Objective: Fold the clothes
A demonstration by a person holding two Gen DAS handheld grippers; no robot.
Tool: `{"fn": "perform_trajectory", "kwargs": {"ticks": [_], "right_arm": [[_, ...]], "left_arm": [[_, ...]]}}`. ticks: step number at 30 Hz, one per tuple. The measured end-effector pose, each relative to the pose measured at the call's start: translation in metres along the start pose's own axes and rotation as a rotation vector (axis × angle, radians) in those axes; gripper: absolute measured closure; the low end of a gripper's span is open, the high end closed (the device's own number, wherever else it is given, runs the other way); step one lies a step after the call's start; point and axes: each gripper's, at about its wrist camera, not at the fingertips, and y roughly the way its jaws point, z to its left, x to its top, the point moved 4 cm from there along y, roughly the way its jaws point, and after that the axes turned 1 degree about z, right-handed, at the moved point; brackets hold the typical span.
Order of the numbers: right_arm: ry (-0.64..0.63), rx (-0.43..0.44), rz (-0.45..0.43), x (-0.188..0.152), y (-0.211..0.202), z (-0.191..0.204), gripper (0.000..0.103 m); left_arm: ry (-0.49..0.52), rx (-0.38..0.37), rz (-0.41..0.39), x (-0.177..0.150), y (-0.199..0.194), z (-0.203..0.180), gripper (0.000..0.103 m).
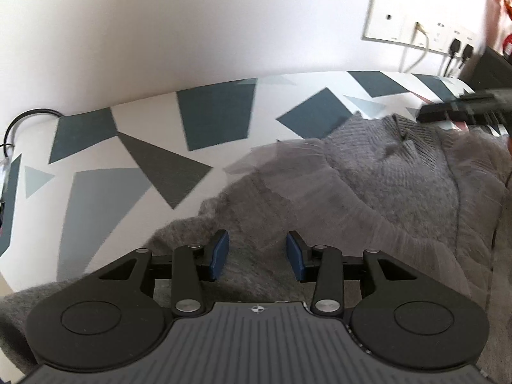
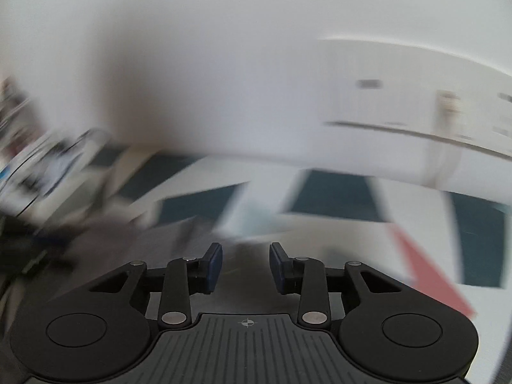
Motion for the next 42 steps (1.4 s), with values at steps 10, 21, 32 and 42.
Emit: {"fn": "perform_trajectory", "kwargs": {"ticks": [10,21,32,42], "right_arm": [[0.035,0.104,0.065,0.015,0.047,0.031,0.086],[0.061,0.046,-0.013,0.041,0.066,0.022,0.102],[0.390,-0.279,-0.380,0.007,-0.080,-0.059,0.069],[0.708,-0.632,-0.351,-0.140,-0.211,-0.096,0.056]], "left_arm": [[0.006,0.021,0.004,-0.003,0.004,-0.001,0.061],[-0.009,0.019,-0.009,-0.005,0.004,0.000,0.057],[-0.059,0.040,-0.066,0.002,-0.015,0.000,0.056],[0.007,-0.114,-0.114,0.019,-0.052,-0.069,0.039]]}}
